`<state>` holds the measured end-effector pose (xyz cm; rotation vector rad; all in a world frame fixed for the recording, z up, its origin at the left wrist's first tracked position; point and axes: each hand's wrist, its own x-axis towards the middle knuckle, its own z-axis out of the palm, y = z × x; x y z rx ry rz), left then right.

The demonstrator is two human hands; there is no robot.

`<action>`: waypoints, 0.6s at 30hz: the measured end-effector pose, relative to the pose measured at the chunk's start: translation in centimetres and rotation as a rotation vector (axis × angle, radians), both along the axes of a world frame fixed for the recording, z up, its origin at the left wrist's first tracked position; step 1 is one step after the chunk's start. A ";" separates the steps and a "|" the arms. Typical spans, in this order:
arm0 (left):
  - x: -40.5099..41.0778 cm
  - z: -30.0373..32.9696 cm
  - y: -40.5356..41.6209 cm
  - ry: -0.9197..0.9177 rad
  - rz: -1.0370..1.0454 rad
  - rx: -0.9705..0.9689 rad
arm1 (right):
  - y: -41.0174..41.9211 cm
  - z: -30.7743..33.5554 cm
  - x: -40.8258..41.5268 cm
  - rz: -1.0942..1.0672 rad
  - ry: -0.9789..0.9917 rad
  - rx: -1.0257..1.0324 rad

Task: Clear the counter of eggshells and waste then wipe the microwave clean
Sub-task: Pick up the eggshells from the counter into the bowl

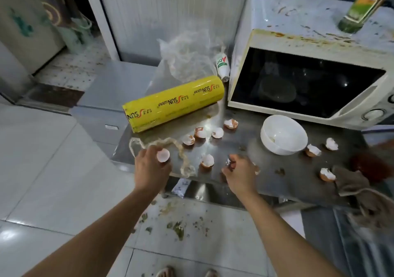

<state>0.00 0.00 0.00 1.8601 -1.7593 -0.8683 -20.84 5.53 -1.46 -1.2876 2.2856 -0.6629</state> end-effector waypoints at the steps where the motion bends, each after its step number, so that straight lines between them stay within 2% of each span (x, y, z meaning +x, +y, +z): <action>1: 0.0 -0.3 -0.2 -0.005 0.020 0.001 | -0.3 -0.2 -0.1 -0.010 0.027 0.007; 8: -0.2 -2.1 -1.3 -0.050 0.081 0.014 | -1.0 -0.8 -0.4 0.023 0.196 0.005; 14: -0.4 -2.7 -2.5 -0.140 0.026 -0.020 | -1.4 -0.7 -0.6 0.035 0.206 -0.005; 18: -0.5 -1.9 -2.1 -0.105 0.022 -0.052 | -1.5 -1.0 -0.6 0.066 0.220 -0.004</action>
